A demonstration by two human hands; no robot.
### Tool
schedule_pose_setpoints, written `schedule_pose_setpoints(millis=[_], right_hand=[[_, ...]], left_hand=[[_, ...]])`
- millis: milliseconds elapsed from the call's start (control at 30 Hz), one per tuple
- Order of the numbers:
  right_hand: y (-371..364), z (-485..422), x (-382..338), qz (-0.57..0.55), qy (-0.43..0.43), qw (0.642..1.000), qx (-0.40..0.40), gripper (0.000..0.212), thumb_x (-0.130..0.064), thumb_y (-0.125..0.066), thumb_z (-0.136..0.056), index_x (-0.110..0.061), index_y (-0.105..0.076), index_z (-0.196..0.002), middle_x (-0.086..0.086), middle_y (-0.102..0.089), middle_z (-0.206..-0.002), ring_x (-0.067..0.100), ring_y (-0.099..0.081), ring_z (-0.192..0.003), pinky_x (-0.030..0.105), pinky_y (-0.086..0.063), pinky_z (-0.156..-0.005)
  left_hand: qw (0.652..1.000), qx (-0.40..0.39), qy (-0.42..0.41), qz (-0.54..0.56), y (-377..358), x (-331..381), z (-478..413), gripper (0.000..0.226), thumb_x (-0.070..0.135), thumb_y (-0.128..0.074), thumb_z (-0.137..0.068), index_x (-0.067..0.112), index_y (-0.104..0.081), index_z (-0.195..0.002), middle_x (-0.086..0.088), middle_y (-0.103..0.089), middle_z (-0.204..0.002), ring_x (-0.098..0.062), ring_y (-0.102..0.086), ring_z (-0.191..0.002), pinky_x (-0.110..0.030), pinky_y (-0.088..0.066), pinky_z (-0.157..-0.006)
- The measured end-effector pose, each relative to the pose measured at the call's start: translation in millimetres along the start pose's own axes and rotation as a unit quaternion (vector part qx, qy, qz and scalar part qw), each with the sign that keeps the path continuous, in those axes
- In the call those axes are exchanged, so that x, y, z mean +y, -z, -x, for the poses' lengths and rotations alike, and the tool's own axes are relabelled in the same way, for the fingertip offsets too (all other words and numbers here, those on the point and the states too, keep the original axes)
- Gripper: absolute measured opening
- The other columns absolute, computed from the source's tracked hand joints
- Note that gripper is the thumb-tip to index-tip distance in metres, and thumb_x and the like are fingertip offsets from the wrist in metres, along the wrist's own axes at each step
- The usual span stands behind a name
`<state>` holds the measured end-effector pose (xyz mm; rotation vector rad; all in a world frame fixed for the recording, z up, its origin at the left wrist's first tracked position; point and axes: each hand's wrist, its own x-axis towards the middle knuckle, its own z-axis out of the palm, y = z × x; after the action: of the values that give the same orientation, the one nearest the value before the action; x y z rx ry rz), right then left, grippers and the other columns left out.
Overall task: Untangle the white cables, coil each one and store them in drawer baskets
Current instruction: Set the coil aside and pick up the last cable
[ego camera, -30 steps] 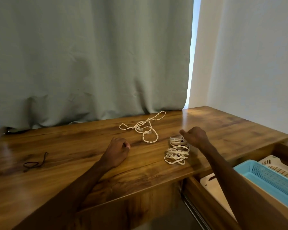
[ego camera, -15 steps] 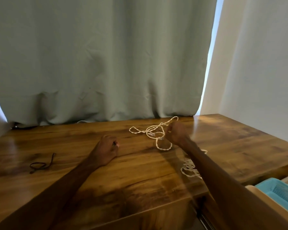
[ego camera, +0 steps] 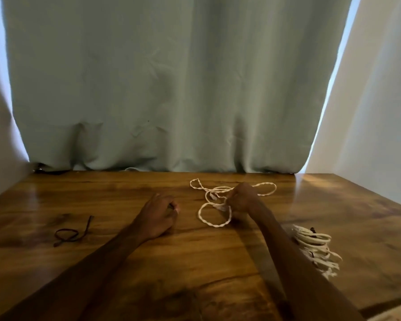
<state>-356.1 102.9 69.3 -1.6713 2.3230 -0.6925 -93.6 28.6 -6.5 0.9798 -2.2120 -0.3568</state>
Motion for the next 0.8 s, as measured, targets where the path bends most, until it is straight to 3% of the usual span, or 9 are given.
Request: schedule_pose_setpoints(millis=[67, 133, 200, 300, 400, 567, 700, 800], right_hand=[[-16, 10, -18, -0.056, 0.014, 0.998, -0.020, 0.022, -0.026, -0.085, -0.079, -0.005, -0.079, -0.080, 0.016, -0.077, -0.079, 0.027, -0.070, -0.063, 0.040, -0.056, -0.060], [-33, 16, -32, -0.106, 0.019, 0.994, -0.017, 0.011, -0.011, -0.075, -0.081, -0.001, -0.076, -0.079, 0.023, -0.075, -0.078, 0.025, -0.062, -0.052, 0.033, -0.049, -0.051], [-44, 20, -45, -0.126, 0.042, 0.991, -0.009, 0.013, -0.009, -0.066, -0.083, -0.008, -0.078, -0.078, 0.013, -0.076, -0.073, 0.016, -0.064, -0.052, 0.025, -0.049, -0.050], [-49, 30, -57, -0.136, 0.073, 0.988, -0.016, 0.007, -0.018, -0.074, -0.083, -0.019, -0.079, -0.077, -0.004, -0.075, -0.067, 0.001, -0.065, -0.053, 0.016, -0.046, -0.049], [-49, 39, -55, -0.167, 0.088, 0.981, -0.036, 0.012, -0.012, -0.072, -0.087, -0.018, -0.075, -0.078, -0.001, -0.075, -0.068, 0.007, -0.069, -0.058, 0.020, -0.053, -0.052], [-50, 45, -54, -0.197, 0.105, 0.974, -0.033, 0.012, -0.010, -0.070, -0.090, -0.019, -0.076, -0.086, 0.001, -0.077, -0.078, 0.015, -0.076, -0.071, 0.035, -0.065, -0.071], [-53, 50, -54, -0.209, 0.126, 0.969, -0.032, 0.015, -0.006, -0.068, -0.090, -0.017, -0.078, -0.086, 0.002, -0.077, -0.080, 0.018, -0.076, -0.076, 0.030, -0.064, -0.069], [-53, 47, -49, -0.193, 0.124, 0.973, -0.022, 0.015, -0.008, -0.069, -0.089, -0.020, -0.078, -0.084, -0.001, -0.077, -0.079, 0.014, -0.075, -0.073, 0.029, -0.063, -0.068]], left_hand=[[0.999, 0.007, 0.025, 0.039, -1, 4, -1, 0.009, 0.028, -0.066, -0.096, 0.031, -0.070, -0.089, 0.019, -0.064, -0.090, -0.001, -0.058, -0.091, -0.026, -0.046, -0.083], [0.994, 0.027, 0.059, 0.087, 0, 5, -3, 0.013, 0.027, -0.064, -0.099, 0.026, -0.073, -0.090, 0.016, -0.068, -0.084, 0.001, -0.062, -0.082, -0.021, -0.044, -0.073], [0.989, 0.043, 0.078, 0.117, 2, 3, -5, 0.015, 0.028, -0.063, -0.100, 0.023, -0.076, -0.096, 0.013, -0.074, -0.092, 0.001, -0.066, -0.086, -0.021, -0.046, -0.075], [0.979, 0.060, 0.122, 0.154, 5, 3, -6, 0.011, 0.029, -0.068, -0.098, 0.021, -0.074, -0.101, 0.011, -0.075, -0.099, -0.003, -0.069, -0.093, -0.023, -0.053, -0.083], [0.969, 0.110, 0.193, 0.105, 6, 3, -5, 0.028, 0.046, -0.080, -0.084, 0.026, -0.066, -0.097, 0.011, -0.072, -0.086, -0.006, -0.066, -0.086, -0.031, -0.054, -0.079], [0.963, 0.109, 0.246, 0.009, 8, -7, -6, 0.040, 0.065, -0.079, -0.073, 0.032, -0.060, -0.087, 0.011, -0.066, -0.093, -0.011, -0.061, -0.092, -0.031, -0.048, -0.073], [0.969, 0.101, 0.223, -0.023, 12, -8, -6, 0.030, 0.056, -0.077, -0.081, 0.033, -0.062, -0.092, 0.011, -0.065, -0.099, -0.011, -0.058, -0.098, -0.031, -0.046, -0.075], [0.973, 0.101, 0.207, -0.017, 16, -11, -5, 0.007, 0.036, -0.075, -0.084, 0.034, -0.069, -0.087, 0.013, -0.069, -0.099, -0.012, -0.064, -0.099, -0.027, -0.045, -0.068]])
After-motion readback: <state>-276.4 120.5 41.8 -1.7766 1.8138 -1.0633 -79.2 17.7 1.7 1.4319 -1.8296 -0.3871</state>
